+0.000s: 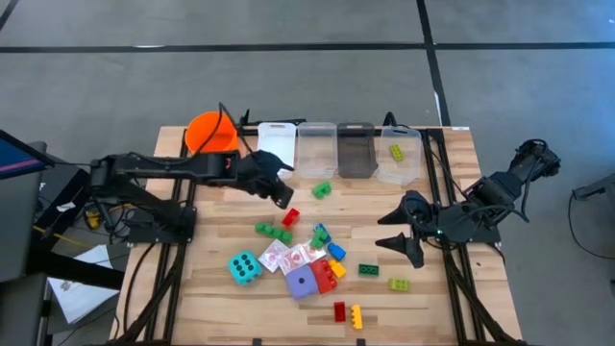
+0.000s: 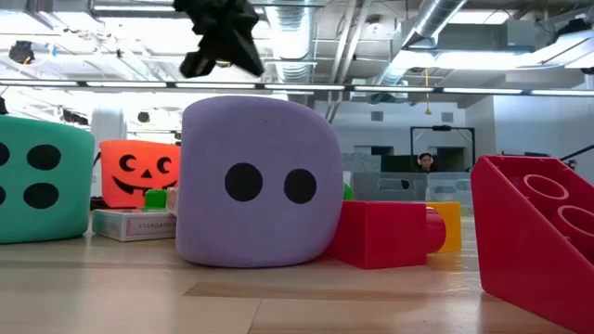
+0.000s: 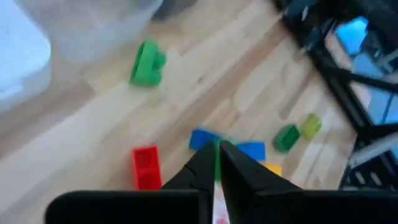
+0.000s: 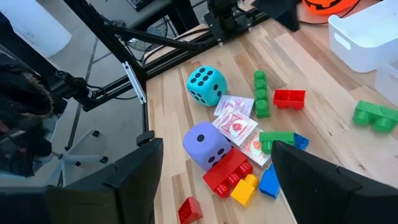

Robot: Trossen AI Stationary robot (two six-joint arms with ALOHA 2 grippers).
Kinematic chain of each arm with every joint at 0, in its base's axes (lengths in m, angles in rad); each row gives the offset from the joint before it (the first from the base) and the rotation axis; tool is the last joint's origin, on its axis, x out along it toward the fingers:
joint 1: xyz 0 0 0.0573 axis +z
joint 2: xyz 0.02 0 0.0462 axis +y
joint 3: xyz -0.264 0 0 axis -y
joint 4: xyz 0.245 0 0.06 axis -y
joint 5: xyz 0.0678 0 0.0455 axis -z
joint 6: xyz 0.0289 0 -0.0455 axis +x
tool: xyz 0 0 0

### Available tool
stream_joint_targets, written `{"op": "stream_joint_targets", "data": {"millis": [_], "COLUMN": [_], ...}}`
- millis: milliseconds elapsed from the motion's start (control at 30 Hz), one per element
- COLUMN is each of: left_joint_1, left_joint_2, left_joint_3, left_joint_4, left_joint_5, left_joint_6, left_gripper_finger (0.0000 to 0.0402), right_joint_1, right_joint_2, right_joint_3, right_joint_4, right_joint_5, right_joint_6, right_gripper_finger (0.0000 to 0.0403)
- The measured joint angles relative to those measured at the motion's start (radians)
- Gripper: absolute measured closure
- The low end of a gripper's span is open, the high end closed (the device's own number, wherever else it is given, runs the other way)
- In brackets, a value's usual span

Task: Pick & Place Toys
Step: Put the 2 stud red game piece into the white bin

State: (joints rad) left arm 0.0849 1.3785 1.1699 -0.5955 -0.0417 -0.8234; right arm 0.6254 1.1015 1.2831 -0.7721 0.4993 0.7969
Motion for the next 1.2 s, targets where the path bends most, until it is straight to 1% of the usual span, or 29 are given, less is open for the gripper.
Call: {"op": "stream_joint_targets", "data": {"millis": [133, 233, 367, 500, 667, 733, 800, 867, 933, 1000, 1067, 1200], "left_joint_1": [-0.003, -0.022, -0.035, -0.028, -0.027, -0.027, -0.027, -0.033, -0.033, -0.038, -0.039, -0.04], "left_joint_2": [0.007, 0.023, 0.023, 0.024, 0.047, 0.065, 0.073, 0.101, 0.128, 0.169, 0.211, 0.296], "left_joint_3": [-0.037, -0.072, -0.123, -0.179, -0.193, -0.189, -0.19, -0.159, -0.106, -0.029, 0.053, 0.2], "left_joint_4": [0.009, 0.026, 0.137, 0.266, 0.275, 0.345, 0.373, 0.409, 0.357, 0.266, 0.119, -0.12], "left_joint_5": [0.156, 0.21, 0.217, 0.215, 0.213, 0.214, 0.212, 0.219, 0.237, 0.241, 0.241, 0.2], "left_joint_6": [-0.087, -0.097, -0.097, -0.093, -0.043, -0.039, -0.038, -0.03, 0.015, 0.062, 0.115, 0.213], "left_gripper_finger": [0.0333, 0.029, 0.0234, 0.0192, 0.015, 0.0136, 0.0123, 0.0114, 0.011, 0.0109, 0.0108, 0.0108], "right_joint_1": [0.0, 0.0, 0.0, 0.0, 0.0, 0.0, 0.0, 0.0, 0.0, 0.0, 0.0, 0.0], "right_joint_2": [0.0, 0.0, 0.0, 0.0, 0.0, 0.0, 0.0, 0.0, 0.0, 0.0, 0.0, 0.0], "right_joint_3": [0.0, 0.0, 0.0, 0.0, 0.0, 0.0, 0.0, 0.0, 0.0, 0.0, 0.0, 0.0], "right_joint_4": [-0.002, -0.003, -0.006, -0.007, -0.01, -0.011, -0.013, -0.013, -0.01, -0.011, -0.01, -0.008], "right_joint_5": [0.001, 0.003, 0.003, 0.003, 0.003, 0.003, 0.003, 0.003, 0.003, 0.003, 0.003, 0.003], "right_joint_6": [0.005, 0.005, 0.005, 0.005, 0.005, 0.005, 0.006, 0.007, 0.008, 0.007, 0.008, 0.01], "right_gripper_finger": [0.0112, 0.0112, 0.0112, 0.0112, 0.0112, 0.0112, 0.0112, 0.0112, 0.0112, 0.0112, 0.0112, 0.0112]}}
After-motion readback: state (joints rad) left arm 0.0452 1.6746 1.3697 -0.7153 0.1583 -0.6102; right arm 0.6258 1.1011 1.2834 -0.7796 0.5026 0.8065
